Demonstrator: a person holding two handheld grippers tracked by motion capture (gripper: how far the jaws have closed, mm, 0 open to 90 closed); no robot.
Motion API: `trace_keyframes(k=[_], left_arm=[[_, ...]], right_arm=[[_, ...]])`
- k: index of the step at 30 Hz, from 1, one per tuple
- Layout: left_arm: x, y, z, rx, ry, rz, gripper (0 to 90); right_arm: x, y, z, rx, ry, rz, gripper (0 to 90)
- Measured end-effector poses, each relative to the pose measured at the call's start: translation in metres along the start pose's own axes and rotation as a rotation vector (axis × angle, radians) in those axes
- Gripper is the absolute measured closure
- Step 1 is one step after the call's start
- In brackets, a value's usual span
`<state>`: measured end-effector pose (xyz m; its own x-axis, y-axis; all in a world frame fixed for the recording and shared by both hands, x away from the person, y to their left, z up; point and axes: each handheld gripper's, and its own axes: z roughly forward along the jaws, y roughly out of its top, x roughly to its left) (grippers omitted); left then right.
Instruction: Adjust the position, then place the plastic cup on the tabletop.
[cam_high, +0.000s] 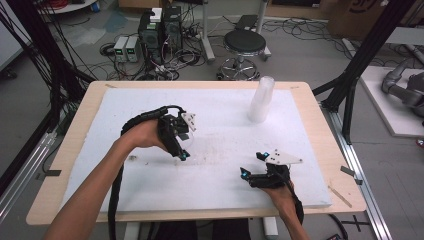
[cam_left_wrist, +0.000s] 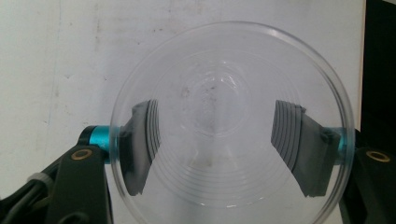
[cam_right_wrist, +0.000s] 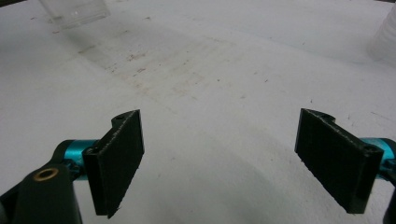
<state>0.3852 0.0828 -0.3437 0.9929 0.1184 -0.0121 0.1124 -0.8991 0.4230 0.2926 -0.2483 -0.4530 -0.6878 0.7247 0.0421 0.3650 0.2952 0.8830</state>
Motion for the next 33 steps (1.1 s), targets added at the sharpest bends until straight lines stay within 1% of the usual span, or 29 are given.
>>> trace_keyframes(k=[2,6,11,16,17,18,19,22,24,25,27,28,30,33], left_arm=[[0.000,0.000,0.000,0.005,0.001,-0.006,32.3],[0.001,-0.001,0.001,0.013,0.005,-0.006,32.4],[0.001,0.002,0.004,0.018,0.008,0.004,32.4],[0.003,0.005,0.005,0.022,0.008,0.003,32.5],[0.003,0.005,0.006,0.022,0.007,-0.006,32.5],[0.003,0.005,0.006,0.022,0.007,-0.006,32.5],[0.004,0.006,0.006,0.024,0.011,0.003,32.5],[0.005,0.006,0.006,0.023,0.014,0.002,32.5],[0.006,0.006,0.008,0.024,0.015,-0.008,32.5],[0.007,0.007,0.009,0.032,0.017,-0.007,32.5],[0.008,0.007,0.010,0.033,0.020,-0.007,32.4],[0.008,0.007,0.011,0.034,0.019,-0.015,32.4],[0.011,0.008,0.013,0.040,0.023,-0.010,32.3],[0.015,0.007,0.019,0.047,0.019,-0.031,32.3]], right_arm=[[0.000,0.000,0.000,0.001,-0.001,-0.003,15.3],[0.001,0.000,0.000,0.006,-0.001,-0.001,15.3],[0.001,0.000,0.001,0.005,-0.002,-0.016,15.3],[0.001,-0.001,0.000,0.006,0.000,-0.010,15.3],[0.002,-0.001,0.000,0.004,0.001,-0.007,15.3],[0.002,-0.001,0.000,0.004,0.001,-0.007,15.3],[0.002,-0.001,0.000,0.006,0.004,-0.007,15.3],[0.001,-0.001,0.000,0.009,0.004,-0.005,15.3],[0.001,0.000,0.001,0.010,0.005,-0.005,15.3],[0.001,0.000,0.001,0.010,0.006,-0.006,15.3],[0.001,0.000,0.001,0.009,0.007,-0.011,15.3],[0.001,0.000,0.001,0.009,0.008,-0.010,15.3],[0.001,0.000,0.001,0.014,0.009,-0.006,15.3],[0.000,0.000,0.001,0.017,0.011,-0.011,15.3]])
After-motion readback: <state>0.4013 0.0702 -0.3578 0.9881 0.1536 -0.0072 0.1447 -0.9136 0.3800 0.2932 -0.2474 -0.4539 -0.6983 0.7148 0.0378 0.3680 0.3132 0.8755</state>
